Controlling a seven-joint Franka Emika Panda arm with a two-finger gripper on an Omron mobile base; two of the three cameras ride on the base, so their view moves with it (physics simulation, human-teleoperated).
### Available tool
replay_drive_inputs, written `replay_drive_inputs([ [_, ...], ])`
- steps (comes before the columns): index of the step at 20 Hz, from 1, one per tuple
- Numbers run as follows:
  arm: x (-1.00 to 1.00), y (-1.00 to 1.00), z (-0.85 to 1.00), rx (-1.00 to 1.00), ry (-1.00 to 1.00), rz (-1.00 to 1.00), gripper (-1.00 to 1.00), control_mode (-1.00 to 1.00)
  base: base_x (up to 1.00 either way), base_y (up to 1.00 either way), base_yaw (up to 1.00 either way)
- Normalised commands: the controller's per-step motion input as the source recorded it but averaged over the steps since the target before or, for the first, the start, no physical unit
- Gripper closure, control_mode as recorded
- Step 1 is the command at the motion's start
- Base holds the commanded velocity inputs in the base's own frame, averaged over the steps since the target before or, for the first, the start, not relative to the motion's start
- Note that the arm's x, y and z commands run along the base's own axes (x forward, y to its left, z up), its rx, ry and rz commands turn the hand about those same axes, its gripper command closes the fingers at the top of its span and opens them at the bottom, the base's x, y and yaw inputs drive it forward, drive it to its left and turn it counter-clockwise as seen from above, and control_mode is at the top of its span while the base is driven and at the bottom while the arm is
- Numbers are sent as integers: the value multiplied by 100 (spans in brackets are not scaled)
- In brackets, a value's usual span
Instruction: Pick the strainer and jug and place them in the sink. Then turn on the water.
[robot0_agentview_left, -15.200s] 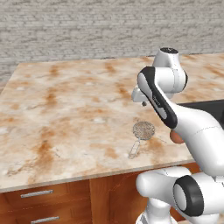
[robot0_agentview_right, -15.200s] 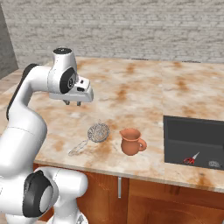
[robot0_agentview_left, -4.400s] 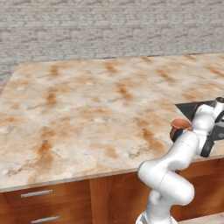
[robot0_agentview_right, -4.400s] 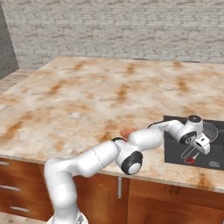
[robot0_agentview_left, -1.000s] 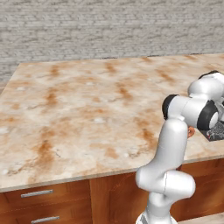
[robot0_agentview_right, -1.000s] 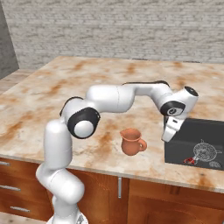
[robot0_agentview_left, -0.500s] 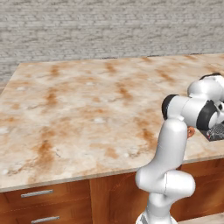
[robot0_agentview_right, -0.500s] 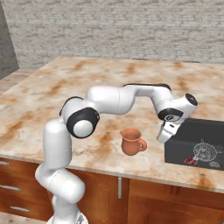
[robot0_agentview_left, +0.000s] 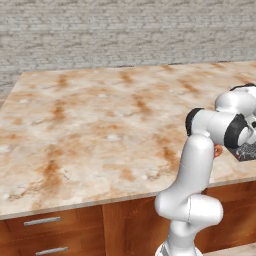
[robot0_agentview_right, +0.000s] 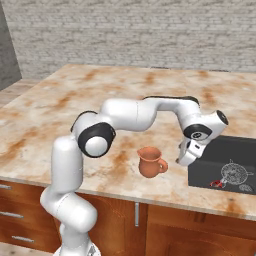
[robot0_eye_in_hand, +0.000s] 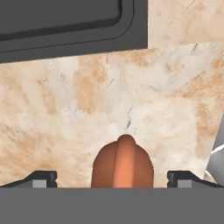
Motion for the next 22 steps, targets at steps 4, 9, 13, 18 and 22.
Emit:
replay_drive_inputs([
  [4, -51, 20, -3, 2, 6, 2, -100, -100, 0, 0, 0],
  [9, -88, 23, 0, 0, 3, -6, -100, -100, 0, 0, 0],
  [13, -36, 70, 7, 0, 5, -12, -100, -100, 0, 0, 0],
  [18, 34, 38, 0, 0, -3, -18, -100, -100, 0, 0, 0],
  [22, 46, -5, 8, -2, 0, -12, -100, -100, 0, 0, 0],
])
